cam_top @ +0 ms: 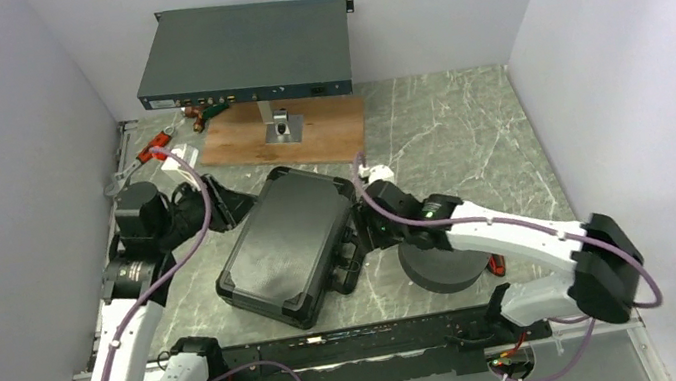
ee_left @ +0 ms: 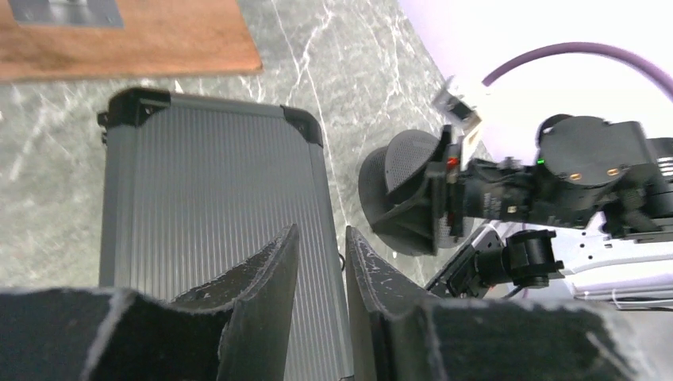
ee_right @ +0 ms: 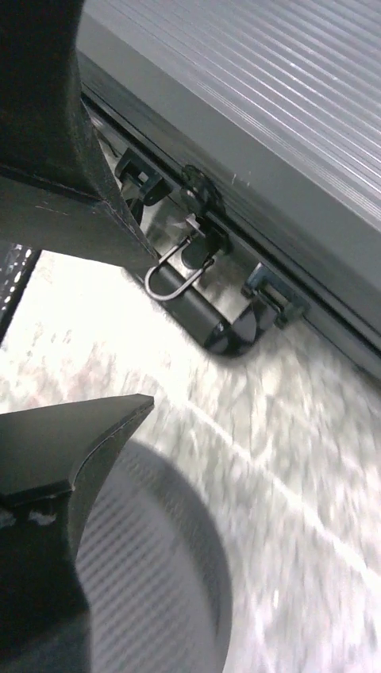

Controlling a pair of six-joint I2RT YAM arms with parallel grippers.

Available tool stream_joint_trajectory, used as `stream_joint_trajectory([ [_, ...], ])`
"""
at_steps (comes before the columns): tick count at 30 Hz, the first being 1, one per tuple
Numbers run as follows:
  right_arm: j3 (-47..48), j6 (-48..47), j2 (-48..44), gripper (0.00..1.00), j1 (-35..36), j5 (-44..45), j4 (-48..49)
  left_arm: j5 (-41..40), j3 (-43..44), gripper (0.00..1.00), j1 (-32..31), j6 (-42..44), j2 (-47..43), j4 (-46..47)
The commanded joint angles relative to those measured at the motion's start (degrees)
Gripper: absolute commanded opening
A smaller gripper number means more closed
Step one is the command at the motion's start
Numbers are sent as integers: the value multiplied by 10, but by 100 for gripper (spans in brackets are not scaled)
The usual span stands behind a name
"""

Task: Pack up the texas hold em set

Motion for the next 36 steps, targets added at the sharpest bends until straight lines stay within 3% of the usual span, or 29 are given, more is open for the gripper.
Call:
stream_joint_trajectory([
  [1, 59, 37, -98, 63, 0, 142, -152, -31, 51, 35, -2, 42, -28, -37],
  [5, 62, 38, -164, 63, 0, 168, -165, -39, 42, 35, -2, 47, -29, -29],
  [12, 9, 35, -198, 62, 0, 112, -86, -49, 28, 41, -3, 64, -29, -31],
  [21, -39, 33, -205, 63, 0, 73, -13, -47, -15, 71, -11, 99, -55, -27],
  [25, -34, 19, -184, 65, 0, 33, 1, -47, -46, 78, -28, 100, -63, -18],
  [30, -43, 8, -179, 85, 0, 13, 23, -77, -87, 84, -60, 75, -75, 8],
  [34, -46, 7, -179, 99, 0, 30, 24, -97, -105, 81, -94, 59, -67, 18],
  [36, -44, 6, -174, 100, 0, 33, 24, -100, -107, 78, -109, 57, -56, 19],
])
